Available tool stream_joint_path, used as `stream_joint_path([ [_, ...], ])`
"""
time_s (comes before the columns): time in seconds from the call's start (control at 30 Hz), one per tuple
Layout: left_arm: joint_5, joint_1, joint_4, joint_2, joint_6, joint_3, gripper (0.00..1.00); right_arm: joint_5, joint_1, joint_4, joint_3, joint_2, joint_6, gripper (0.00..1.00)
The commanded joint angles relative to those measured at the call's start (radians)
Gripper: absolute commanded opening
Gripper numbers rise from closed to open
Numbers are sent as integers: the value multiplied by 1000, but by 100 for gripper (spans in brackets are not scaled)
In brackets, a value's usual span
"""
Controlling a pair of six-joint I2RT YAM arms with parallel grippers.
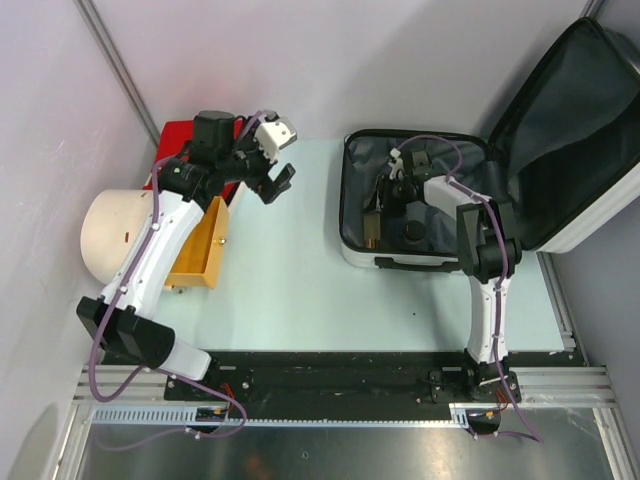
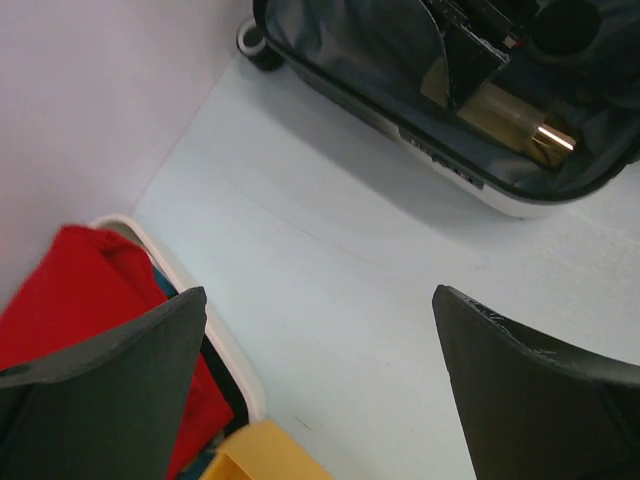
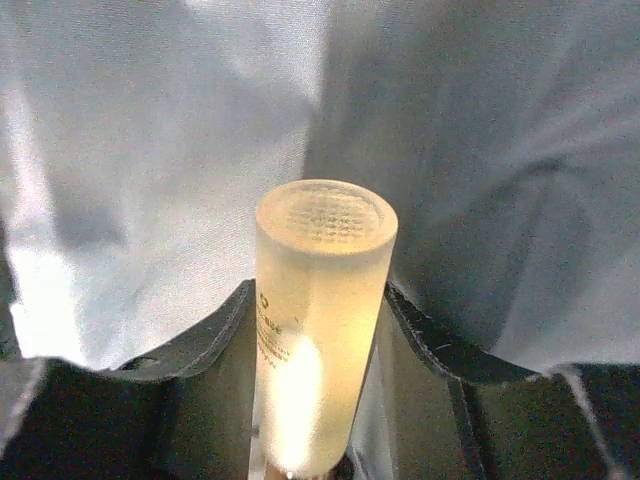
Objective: Open, take out, and arrange the luggage
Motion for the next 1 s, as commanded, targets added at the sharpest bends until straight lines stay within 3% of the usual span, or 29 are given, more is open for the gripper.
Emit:
stream_joint_path([
  [0.0,135,2,118,-39,98,4,100,-170,-70,-15,37,-153,-57,0],
  [0.17,312,-18,139,-58,445,-37,100,-323,-94,15,32,-232,-11,0],
  [0.33,341,-87,145,-88,852,-155,100,-488,-97,93,-12,-290,19,0],
  [0.53,425,-150,155,-84,1144,-252,100,-626,-104,252,-51,-295,209,0],
  [0.73,471,-207,168,-52,1441,-327,99,-744,-33,482,-137,-298,406,0],
  [0.97,488,-256,204,-1,1595,-361,96,-821,45,561,-146,-275,493,0],
])
